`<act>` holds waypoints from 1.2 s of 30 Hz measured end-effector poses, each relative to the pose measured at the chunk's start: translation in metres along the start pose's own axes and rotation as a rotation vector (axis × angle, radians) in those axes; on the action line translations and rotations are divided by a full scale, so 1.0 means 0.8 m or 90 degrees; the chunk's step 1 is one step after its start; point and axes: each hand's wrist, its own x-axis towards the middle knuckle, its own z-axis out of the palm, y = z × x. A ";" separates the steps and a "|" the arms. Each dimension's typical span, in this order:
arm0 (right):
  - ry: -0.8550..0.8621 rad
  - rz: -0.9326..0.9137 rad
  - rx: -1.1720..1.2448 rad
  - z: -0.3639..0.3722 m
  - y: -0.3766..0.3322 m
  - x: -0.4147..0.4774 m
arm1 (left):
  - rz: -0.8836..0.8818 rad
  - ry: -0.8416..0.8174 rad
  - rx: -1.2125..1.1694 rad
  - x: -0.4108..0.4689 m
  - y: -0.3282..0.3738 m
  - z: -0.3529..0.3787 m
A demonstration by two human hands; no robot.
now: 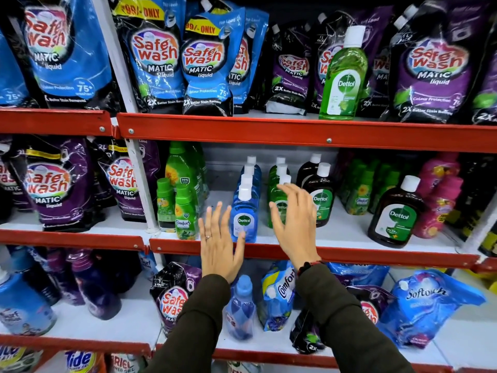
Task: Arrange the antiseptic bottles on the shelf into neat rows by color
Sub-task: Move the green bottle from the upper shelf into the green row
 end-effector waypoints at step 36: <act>0.022 0.147 0.272 -0.194 0.018 0.267 | 0.174 0.230 0.109 0.207 0.171 -0.028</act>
